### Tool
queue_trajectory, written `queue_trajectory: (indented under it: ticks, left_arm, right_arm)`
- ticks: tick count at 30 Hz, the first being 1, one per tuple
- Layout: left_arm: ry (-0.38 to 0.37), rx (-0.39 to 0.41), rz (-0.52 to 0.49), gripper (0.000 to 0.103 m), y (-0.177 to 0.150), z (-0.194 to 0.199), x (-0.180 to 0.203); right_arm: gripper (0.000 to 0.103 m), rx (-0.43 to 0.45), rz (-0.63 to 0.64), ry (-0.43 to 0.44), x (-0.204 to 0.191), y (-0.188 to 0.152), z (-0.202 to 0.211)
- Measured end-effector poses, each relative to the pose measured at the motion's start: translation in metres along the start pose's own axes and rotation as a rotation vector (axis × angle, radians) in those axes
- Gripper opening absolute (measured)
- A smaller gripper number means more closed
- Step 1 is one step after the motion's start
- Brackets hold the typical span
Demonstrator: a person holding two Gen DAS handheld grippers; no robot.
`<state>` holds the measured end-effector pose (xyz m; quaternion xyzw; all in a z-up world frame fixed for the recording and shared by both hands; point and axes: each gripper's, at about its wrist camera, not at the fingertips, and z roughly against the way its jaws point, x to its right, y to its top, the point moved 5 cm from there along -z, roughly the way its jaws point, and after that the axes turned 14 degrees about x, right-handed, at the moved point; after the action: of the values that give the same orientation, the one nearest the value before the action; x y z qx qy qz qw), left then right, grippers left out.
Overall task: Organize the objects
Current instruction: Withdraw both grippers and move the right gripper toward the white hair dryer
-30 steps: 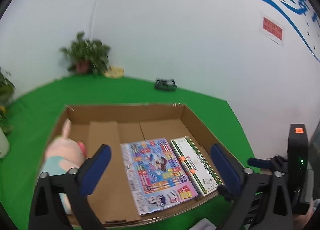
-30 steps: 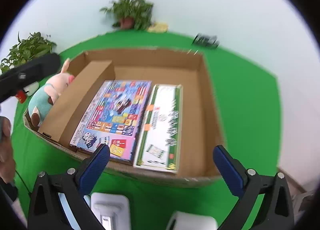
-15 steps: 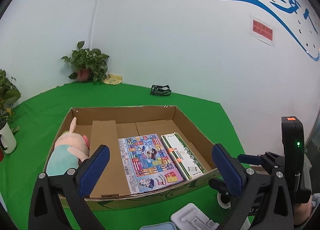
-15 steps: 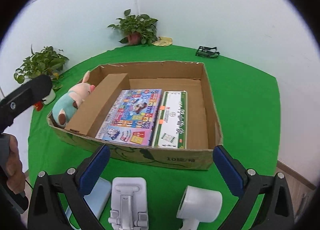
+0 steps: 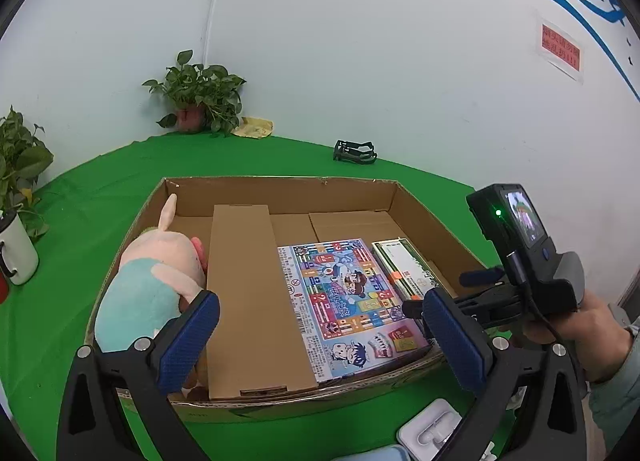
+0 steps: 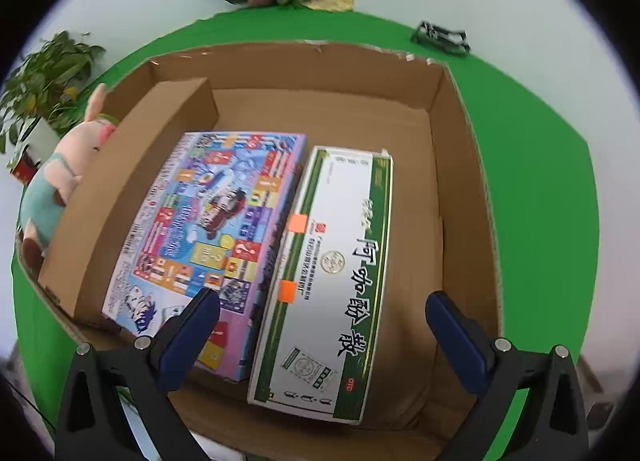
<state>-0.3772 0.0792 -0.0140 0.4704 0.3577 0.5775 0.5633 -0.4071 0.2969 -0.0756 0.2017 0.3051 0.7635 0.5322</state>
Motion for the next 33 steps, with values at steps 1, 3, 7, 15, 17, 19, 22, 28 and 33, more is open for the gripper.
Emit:
queue_trajectory:
  ticks: [1,3,7,15,17,19,22,28,33]
  left_arm:
    - [-0.004,-0.004,0.007,0.103,-0.001,-0.001,-0.002]
    - [-0.011,-0.014,0.012,0.103,-0.005,-0.004,-0.005]
    - [-0.019,-0.027,0.022,0.103,-0.01,-0.008,-0.007]
    - [-0.013,-0.014,0.012,0.103,-0.007,-0.003,-0.005]
    - [0.003,-0.001,0.006,0.103,-0.005,0.002,-0.005]
    - [0.02,0.015,-0.001,0.103,-0.004,0.007,-0.005]
    - [0.05,0.041,-0.014,0.103,-0.003,0.017,0.0]
    - [0.03,0.034,-0.045,0.103,-0.014,0.037,0.021]
    - [-0.011,-0.009,-0.011,0.103,-0.03,0.045,0.037]
  right_arm:
    - [0.102,-0.012,-0.011,0.017,-0.001,-0.003,-0.003]
    - [0.103,-0.022,-0.003,0.045,-0.007,-0.007,-0.004]
    - [0.102,-0.022,0.016,0.106,-0.021,-0.015,0.001]
    - [0.102,0.046,0.007,0.102,-0.024,-0.015,0.018]
    - [0.102,0.086,0.007,0.091,-0.021,-0.012,0.031]
    - [0.102,0.143,0.024,0.052,-0.017,-0.014,0.052]
    - [0.102,0.215,0.026,0.019,-0.008,-0.024,0.087]
    - [0.102,0.293,-0.048,0.013,0.008,-0.057,0.134]
    - [0.102,0.244,-0.097,-0.023,0.016,-0.111,0.138]
